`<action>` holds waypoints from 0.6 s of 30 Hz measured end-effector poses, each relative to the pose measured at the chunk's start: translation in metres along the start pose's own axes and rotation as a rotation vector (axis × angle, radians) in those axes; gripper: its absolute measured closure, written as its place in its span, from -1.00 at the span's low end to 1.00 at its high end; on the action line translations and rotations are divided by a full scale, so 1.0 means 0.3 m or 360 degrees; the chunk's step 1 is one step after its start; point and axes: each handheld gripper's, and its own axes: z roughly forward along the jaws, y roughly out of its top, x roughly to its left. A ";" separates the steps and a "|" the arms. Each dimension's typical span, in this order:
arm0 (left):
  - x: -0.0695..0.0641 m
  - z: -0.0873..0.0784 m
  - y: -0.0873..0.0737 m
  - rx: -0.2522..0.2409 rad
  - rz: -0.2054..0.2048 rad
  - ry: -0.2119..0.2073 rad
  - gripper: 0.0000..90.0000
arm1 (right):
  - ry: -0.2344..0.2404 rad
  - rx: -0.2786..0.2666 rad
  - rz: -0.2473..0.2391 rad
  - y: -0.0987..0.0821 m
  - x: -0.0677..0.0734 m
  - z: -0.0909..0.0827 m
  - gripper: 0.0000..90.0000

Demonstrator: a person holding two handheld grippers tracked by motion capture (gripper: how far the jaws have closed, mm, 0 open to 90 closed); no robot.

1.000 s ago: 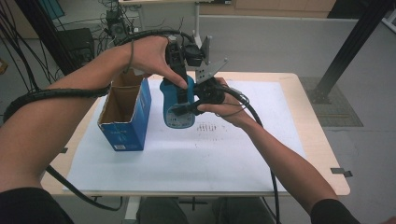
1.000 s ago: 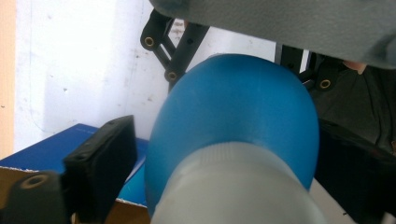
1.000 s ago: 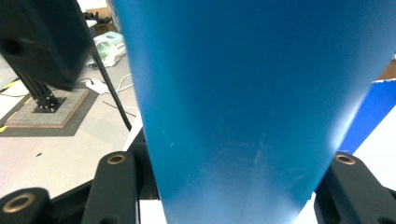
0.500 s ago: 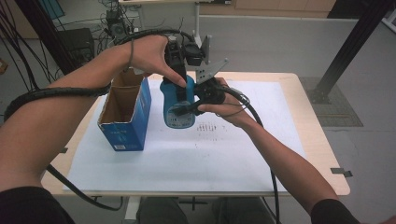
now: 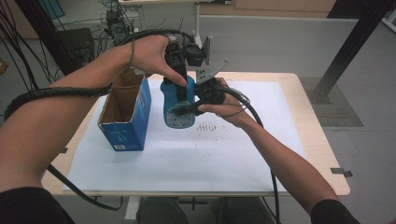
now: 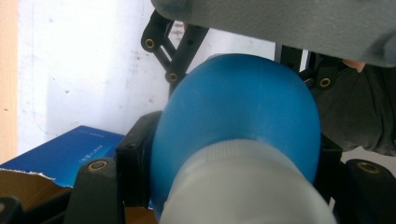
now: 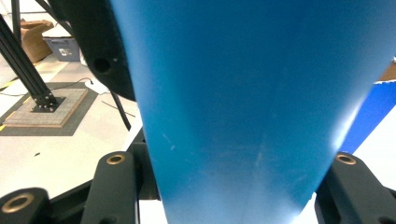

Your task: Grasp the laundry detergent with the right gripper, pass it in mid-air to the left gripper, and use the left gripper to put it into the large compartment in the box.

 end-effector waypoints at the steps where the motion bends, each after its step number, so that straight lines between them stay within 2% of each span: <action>1: 0.000 0.000 -0.001 -0.0004 -0.0002 -0.0001 -0.21 | -0.0002 0.0000 -0.0001 0.000 0.000 0.000 0.00; 18: 0.003 0.008 -0.001 0.0019 0.0005 -0.0026 -0.20 | -0.0001 -0.0003 0.0007 -0.007 0.003 0.007 -0.01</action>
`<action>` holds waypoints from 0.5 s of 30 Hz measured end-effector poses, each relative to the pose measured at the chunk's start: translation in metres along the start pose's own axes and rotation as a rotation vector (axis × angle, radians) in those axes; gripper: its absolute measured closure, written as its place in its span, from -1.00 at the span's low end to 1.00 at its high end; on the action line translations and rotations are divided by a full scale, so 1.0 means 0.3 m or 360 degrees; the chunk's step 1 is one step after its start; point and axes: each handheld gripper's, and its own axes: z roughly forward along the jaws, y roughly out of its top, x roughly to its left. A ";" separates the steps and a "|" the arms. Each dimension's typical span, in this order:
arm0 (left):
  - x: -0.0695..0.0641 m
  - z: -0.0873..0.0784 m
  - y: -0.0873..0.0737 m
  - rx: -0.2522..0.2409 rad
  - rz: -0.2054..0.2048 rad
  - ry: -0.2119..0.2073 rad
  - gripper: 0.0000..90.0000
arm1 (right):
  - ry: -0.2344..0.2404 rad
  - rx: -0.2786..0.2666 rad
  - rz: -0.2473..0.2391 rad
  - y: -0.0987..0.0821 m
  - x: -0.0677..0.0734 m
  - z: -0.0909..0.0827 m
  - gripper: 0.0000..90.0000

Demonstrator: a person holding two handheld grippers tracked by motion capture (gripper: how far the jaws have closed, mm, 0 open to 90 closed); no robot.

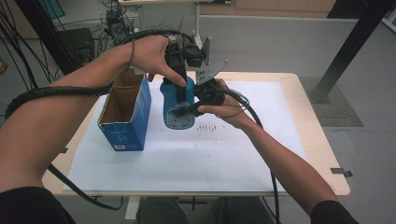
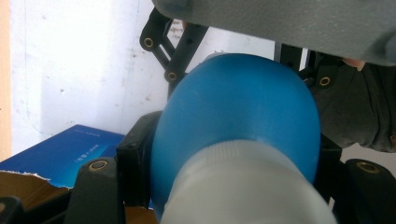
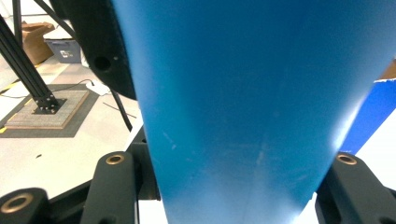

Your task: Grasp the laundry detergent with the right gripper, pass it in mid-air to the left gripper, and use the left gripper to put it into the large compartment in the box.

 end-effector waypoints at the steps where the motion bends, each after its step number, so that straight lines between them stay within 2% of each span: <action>1: 0.000 0.000 0.000 0.0002 0.0003 0.0002 -0.20 | 0.0001 0.0000 -0.0001 0.000 0.000 0.001 -0.01; 15: -0.003 -0.003 0.002 -0.0007 0.0002 0.0003 -0.19 | 0.0006 -0.0005 0.0011 0.001 0.002 -0.003 -0.02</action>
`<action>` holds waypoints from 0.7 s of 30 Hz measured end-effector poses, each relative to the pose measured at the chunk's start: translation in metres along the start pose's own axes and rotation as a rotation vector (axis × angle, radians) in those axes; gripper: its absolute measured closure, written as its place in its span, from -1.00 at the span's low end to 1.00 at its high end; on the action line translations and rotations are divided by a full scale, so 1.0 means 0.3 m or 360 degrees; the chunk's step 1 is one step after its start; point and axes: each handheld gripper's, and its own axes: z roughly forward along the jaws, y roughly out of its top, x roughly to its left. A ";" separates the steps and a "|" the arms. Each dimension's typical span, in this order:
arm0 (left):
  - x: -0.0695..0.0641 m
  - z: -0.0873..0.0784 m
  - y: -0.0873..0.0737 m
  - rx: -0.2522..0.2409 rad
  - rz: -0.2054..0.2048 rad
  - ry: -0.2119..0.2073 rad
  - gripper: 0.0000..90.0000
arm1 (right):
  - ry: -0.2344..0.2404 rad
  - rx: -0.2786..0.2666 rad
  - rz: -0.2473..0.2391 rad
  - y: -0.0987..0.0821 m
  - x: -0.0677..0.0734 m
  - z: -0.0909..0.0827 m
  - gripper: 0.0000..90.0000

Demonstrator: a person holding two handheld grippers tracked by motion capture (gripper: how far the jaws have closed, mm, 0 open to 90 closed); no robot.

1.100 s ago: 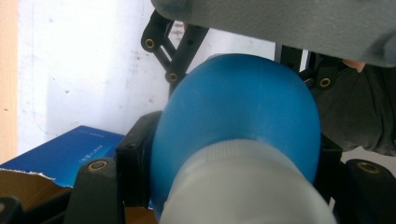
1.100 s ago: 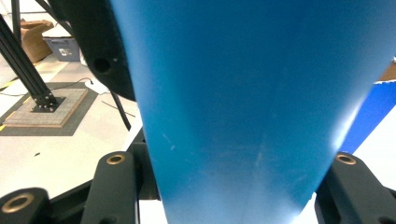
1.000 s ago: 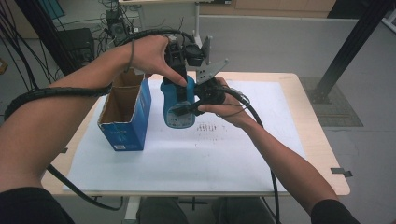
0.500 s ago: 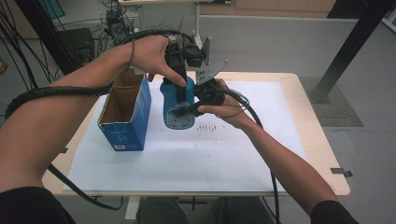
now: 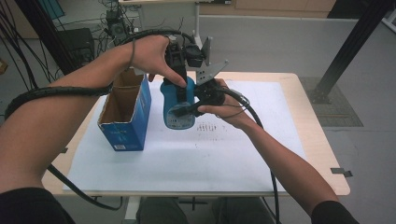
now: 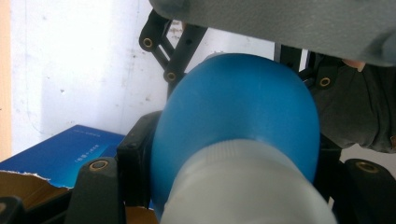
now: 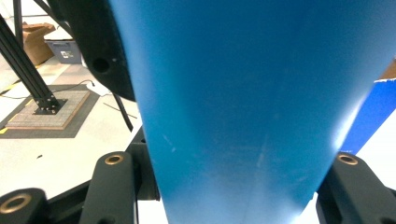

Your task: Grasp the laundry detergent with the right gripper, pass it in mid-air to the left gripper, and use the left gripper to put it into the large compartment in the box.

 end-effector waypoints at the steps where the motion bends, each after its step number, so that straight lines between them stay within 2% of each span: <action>1: 0.000 0.000 0.000 0.0000 0.0000 0.0002 -0.19 | 0.0001 0.0001 0.0000 0.000 0.000 0.000 -0.02; 21: -0.001 -0.003 -0.006 -0.0014 0.0001 -0.0004 -0.19 | -0.0016 0.0001 -0.0002 0.002 0.002 -0.003 -0.03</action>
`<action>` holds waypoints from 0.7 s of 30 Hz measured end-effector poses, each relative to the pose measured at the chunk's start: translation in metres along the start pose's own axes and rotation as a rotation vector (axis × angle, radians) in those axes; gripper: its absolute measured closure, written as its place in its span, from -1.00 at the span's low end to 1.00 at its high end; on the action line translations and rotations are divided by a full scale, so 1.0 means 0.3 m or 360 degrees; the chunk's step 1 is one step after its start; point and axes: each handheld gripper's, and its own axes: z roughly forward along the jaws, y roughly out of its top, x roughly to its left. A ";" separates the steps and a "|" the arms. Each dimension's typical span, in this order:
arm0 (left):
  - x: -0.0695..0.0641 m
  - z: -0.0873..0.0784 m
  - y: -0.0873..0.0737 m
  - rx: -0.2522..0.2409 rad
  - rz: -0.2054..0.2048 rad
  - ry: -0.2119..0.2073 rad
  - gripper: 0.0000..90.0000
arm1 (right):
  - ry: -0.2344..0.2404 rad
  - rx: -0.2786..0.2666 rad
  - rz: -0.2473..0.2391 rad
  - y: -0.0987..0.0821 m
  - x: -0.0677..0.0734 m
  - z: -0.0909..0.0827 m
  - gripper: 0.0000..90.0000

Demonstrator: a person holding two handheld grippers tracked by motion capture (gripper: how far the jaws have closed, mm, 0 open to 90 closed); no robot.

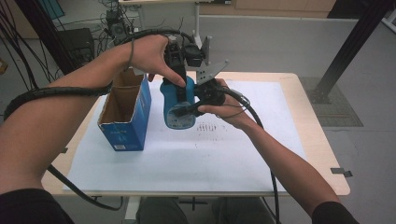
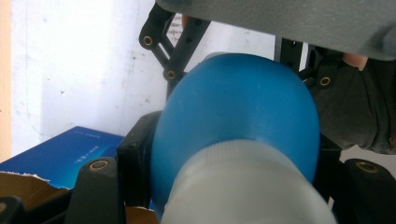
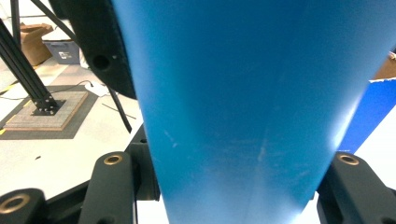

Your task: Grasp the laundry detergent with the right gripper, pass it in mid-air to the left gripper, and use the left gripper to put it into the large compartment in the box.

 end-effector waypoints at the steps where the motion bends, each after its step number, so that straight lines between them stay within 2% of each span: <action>1: 0.000 0.000 0.000 -0.0001 0.0000 0.0000 -0.19 | 0.0000 0.0000 0.0000 0.000 0.000 0.000 -0.03; 21: -0.002 0.000 -0.003 -0.0007 -0.0003 -0.0003 -0.19 | -0.0005 0.0004 -0.0001 0.001 0.004 0.000 -0.04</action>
